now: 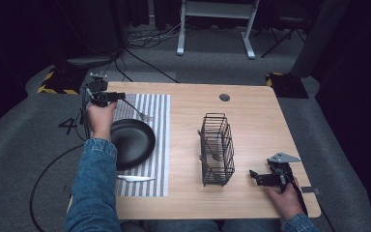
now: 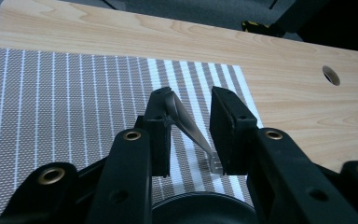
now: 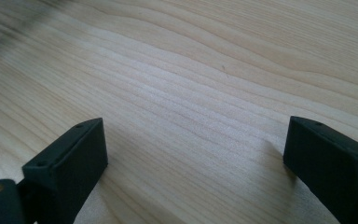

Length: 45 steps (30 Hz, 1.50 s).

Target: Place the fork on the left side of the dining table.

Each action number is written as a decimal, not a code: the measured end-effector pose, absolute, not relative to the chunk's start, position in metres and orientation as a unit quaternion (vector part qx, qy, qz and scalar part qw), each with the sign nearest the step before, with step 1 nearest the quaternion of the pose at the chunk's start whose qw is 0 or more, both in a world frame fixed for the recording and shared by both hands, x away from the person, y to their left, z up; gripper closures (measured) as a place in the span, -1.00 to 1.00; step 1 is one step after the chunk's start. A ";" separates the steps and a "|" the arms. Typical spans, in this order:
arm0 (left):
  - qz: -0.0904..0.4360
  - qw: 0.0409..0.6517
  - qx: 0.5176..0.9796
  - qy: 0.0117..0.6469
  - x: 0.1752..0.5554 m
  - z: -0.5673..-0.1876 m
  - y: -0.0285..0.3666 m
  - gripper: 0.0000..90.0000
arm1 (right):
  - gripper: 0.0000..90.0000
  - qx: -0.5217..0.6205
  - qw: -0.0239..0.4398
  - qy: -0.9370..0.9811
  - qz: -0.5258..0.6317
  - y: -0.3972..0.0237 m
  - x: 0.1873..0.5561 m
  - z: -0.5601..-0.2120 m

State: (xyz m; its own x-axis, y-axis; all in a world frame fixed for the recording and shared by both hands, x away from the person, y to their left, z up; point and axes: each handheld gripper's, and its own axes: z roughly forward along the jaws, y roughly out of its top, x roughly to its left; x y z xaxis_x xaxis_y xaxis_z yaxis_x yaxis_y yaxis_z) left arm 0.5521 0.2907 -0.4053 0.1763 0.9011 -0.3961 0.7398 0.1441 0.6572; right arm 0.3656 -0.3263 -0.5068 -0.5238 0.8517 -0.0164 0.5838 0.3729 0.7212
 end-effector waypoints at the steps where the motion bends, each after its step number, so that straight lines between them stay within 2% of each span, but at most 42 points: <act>1: 0.098 0.412 0.646 0.635 0.552 -0.406 0.292 0.53 | -0.87 0.447 0.198 0.804 0.339 -0.326 0.366 -0.507; 20: 0.095 0.404 0.628 0.659 0.553 -0.426 0.318 0.52 | -0.87 0.448 0.199 0.803 0.338 -0.326 0.366 -0.507; 45: 0.078 0.382 0.635 0.667 0.558 -0.439 0.318 0.46 | -0.87 0.450 0.200 0.802 0.339 -0.326 0.366 -0.507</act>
